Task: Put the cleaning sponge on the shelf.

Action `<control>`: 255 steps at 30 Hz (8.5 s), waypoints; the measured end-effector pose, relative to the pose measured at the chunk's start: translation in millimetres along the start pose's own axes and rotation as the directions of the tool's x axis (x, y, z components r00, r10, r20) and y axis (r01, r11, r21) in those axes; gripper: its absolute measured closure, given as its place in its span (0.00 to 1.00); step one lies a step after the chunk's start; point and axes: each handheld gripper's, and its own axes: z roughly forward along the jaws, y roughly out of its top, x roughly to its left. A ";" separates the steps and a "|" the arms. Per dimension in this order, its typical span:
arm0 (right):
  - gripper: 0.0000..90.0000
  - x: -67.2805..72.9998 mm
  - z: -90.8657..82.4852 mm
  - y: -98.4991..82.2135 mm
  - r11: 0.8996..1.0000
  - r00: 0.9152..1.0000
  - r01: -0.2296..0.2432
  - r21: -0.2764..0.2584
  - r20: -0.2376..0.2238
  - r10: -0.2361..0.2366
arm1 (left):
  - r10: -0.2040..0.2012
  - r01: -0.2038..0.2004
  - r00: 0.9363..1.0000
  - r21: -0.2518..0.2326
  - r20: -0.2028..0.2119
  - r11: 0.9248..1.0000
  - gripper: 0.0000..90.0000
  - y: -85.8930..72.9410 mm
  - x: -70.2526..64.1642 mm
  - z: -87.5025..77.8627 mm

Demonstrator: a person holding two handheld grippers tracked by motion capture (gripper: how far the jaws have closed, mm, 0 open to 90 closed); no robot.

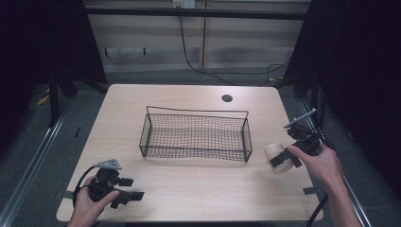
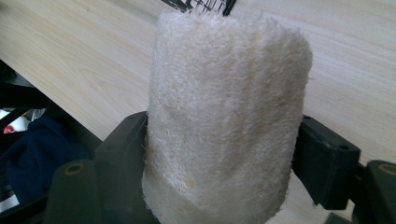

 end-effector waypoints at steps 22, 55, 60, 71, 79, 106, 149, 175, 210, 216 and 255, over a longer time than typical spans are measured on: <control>0.28 25.4 -28.1 22.8 0.998 0.999 0.036 -0.045 0.019 -0.036 | 0.000 0.000 1.000 -0.005 0.002 1.000 0.24 0.0 0.1 -0.2; 0.28 77.8 -28.2 94.3 0.993 0.994 0.105 -0.049 0.039 -0.104 | -0.001 0.001 1.000 -0.006 0.011 1.000 0.24 0.2 -0.1 -1.4; 0.28 82.9 -20.6 107.5 0.995 0.996 0.086 -0.043 0.037 -0.085 | 0.001 -0.001 1.000 -0.007 0.009 1.000 0.24 0.3 0.2 -1.8; 0.28 88.7 -3.8 125.7 0.998 0.998 0.051 -0.028 0.049 -0.050 | 0.002 -0.002 1.000 -0.005 0.008 1.000 0.24 0.3 0.3 -1.8; 0.28 87.0 9.2 132.5 1.000 0.998 -0.001 -0.029 0.069 0.003 | 0.003 -0.003 1.000 -0.005 0.004 1.000 0.25 0.4 0.3 -1.9; 0.28 73.4 47.7 137.0 0.993 0.987 -0.116 -0.017 0.113 0.118 | 0.003 -0.003 1.000 -0.008 0.003 1.000 0.25 0.3 0.0 -2.3; 0.27 64.2 116.0 133.1 0.969 0.942 -0.243 0.041 0.249 0.226 | 0.003 -0.003 1.000 -0.006 0.007 1.000 0.25 0.2 0.4 -2.0; 0.23 66.0 116.4 134.3 0.965 0.930 -0.258 0.041 0.282 0.236 | 0.004 -0.004 1.000 -0.002 0.008 1.000 0.25 0.5 0.5 -2.3; 0.18 68.9 73.7 116.9 0.992 0.983 -0.112 -0.060 0.140 0.120 | 0.005 -0.005 1.000 -0.004 0.006 1.000 0.25 0.2 0.2 -1.8; 0.19 70.4 63.0 108.6 0.995 0.992 -0.055 -0.086 0.106 0.064 | 0.003 -0.003 1.000 -0.005 0.004 1.000 0.25 0.2 0.3 -1.7; 0.21 95.7 47.5 27.4 0.955 0.989 0.146 -0.256 0.024 -0.145 | -0.005 0.005 1.000 -0.013 0.002 1.000 0.25 -0.3 0.2 -1.7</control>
